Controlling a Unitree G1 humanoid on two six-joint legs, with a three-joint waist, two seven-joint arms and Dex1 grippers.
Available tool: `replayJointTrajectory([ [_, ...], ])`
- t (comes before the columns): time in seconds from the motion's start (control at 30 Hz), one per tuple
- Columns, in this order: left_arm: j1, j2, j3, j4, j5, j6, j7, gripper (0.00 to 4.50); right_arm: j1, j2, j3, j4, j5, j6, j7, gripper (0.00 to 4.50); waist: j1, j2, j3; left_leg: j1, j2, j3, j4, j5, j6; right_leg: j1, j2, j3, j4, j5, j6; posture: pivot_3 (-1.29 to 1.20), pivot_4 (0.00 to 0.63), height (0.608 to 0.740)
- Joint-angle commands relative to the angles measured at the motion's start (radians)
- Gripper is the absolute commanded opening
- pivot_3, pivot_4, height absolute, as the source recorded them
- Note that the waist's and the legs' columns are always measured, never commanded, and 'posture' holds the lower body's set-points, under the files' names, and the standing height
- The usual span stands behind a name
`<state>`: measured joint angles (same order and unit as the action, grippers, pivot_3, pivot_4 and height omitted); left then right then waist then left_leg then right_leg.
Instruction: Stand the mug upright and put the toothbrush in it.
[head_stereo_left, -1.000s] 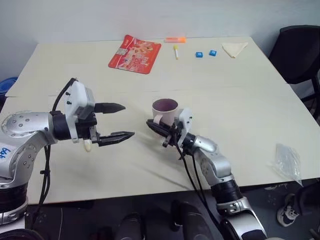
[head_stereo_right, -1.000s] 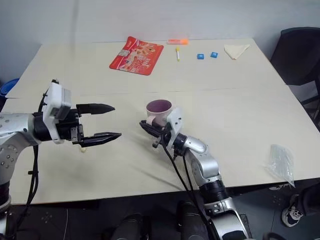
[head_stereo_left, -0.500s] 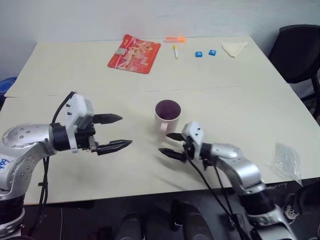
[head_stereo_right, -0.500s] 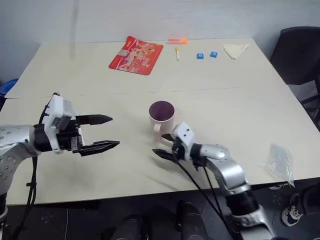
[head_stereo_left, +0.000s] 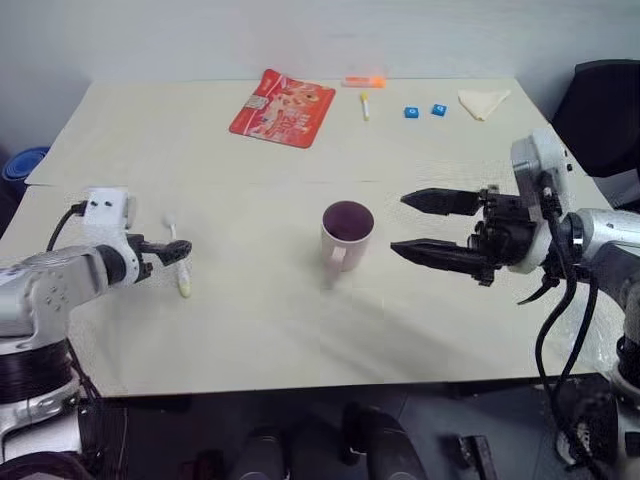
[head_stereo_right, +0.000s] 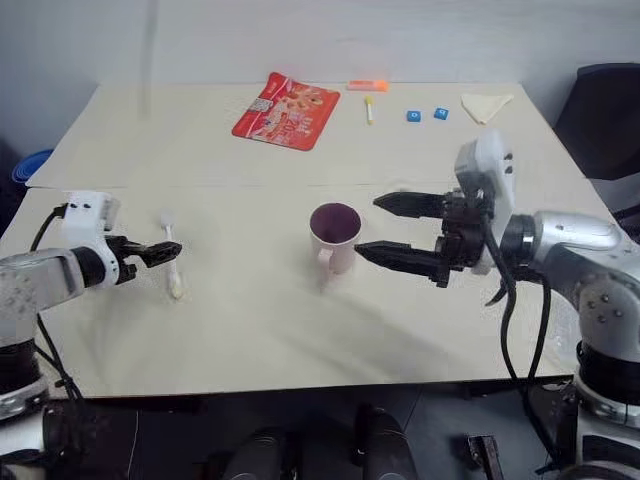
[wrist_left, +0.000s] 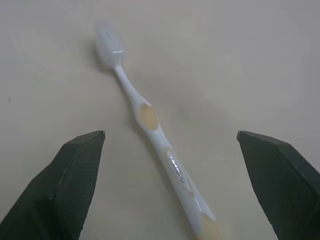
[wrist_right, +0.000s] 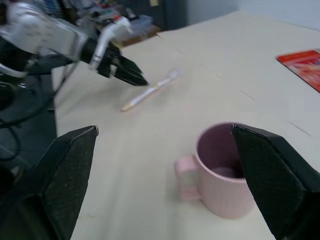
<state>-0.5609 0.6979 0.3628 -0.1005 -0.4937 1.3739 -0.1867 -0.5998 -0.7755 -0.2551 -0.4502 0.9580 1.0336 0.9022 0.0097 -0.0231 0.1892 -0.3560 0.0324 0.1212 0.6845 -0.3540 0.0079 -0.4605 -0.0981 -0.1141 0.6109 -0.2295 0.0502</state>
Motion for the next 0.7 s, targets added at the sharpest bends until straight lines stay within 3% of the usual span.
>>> replayJointTrajectory([
  [0.03,-0.095,-0.046,0.009,0.133,0.062,0.013,0.067,4.50,-0.012,-0.022,0.023,-0.049,0.002,-0.036,-0.002,4.48,0.005,-0.001,0.000,-0.001,0.000,0.000,0.000,0.000,0.000,0.000,0.000,0.000,0.000,0.000,0.001,0.00,0.150,0.740],
  [0.2,-0.162,-0.104,-0.020,0.278,0.096,-0.013,0.065,4.50,-0.004,-0.008,0.045,-0.056,-0.013,-0.074,-0.035,4.48,0.008,-0.001,0.000,0.001,-0.001,0.002,0.001,0.000,0.000,0.000,-0.001,0.000,0.001,0.001,0.001,0.00,0.150,0.740],
  [0.3,-0.187,-0.133,-0.017,0.337,0.108,-0.026,0.068,3.95,0.004,-0.004,0.057,-0.076,-0.018,-0.093,-0.054,4.50,0.013,-0.001,0.000,0.003,-0.001,0.003,0.001,0.002,-0.001,0.000,-0.001,0.000,0.003,0.001,0.001,0.00,0.150,0.740],
  [0.7,-0.207,-0.158,0.034,0.356,0.138,0.014,0.094,0.43,0.027,-0.040,0.047,-0.077,0.001,-0.094,-0.087,4.50,0.016,-0.001,0.000,0.003,-0.002,0.002,0.001,0.003,0.000,0.001,-0.004,0.001,0.005,0.001,0.001,0.00,0.150,0.740],
])
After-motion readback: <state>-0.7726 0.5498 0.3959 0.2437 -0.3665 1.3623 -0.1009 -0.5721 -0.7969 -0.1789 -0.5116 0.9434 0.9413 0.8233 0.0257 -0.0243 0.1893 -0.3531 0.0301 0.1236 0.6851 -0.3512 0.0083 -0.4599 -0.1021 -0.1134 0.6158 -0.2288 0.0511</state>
